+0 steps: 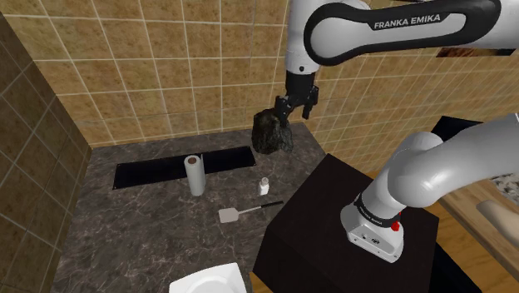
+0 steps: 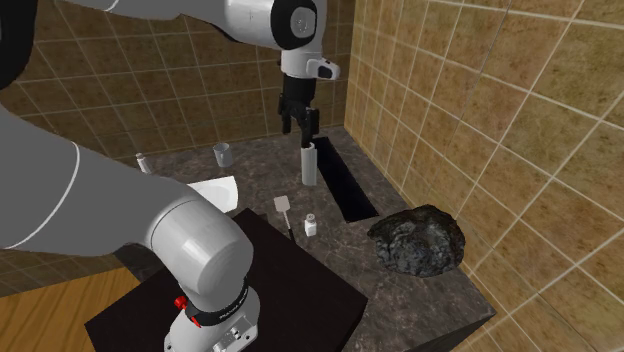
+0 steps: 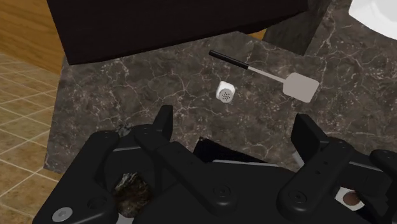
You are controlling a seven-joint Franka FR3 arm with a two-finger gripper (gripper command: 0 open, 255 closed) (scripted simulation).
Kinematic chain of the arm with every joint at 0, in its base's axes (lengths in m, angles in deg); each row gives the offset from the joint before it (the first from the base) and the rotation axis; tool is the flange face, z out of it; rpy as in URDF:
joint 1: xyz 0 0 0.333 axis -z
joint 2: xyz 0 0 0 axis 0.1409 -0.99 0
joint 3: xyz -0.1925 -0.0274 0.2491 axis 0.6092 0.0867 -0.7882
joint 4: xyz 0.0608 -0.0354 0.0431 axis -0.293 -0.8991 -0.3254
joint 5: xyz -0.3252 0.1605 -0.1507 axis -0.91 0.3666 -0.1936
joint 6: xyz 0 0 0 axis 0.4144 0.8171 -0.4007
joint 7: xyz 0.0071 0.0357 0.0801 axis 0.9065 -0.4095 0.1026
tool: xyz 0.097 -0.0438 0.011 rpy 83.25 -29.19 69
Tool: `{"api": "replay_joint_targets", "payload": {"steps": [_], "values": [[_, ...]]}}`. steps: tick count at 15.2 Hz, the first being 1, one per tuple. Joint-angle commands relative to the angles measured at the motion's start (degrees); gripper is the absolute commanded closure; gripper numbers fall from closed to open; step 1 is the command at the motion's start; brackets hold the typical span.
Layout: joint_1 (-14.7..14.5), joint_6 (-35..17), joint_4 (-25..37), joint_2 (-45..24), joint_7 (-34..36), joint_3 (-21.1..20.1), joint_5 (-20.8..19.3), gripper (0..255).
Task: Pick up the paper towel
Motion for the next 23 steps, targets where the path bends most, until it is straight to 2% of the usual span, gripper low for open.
{"api": "replay_joint_targets", "payload": {"steps": [1,6,10,17,23], "values": [[-0.3,-3.9,0.1,-3.2,2.9,-1.9,0.8,0],[-0.4,-12.6,2.7,-12.7,9.7,-5.9,0.9,0],[-0.4,-18.6,6.3,-21.2,15.6,-8.6,-0.8,0],[-1.2,-26.2,15.8,-37.0,27.0,-10.9,-7.5,0],[-4.4,-29.0,27.2,-50.6,36.1,-9.6,-14.3,0]]}}
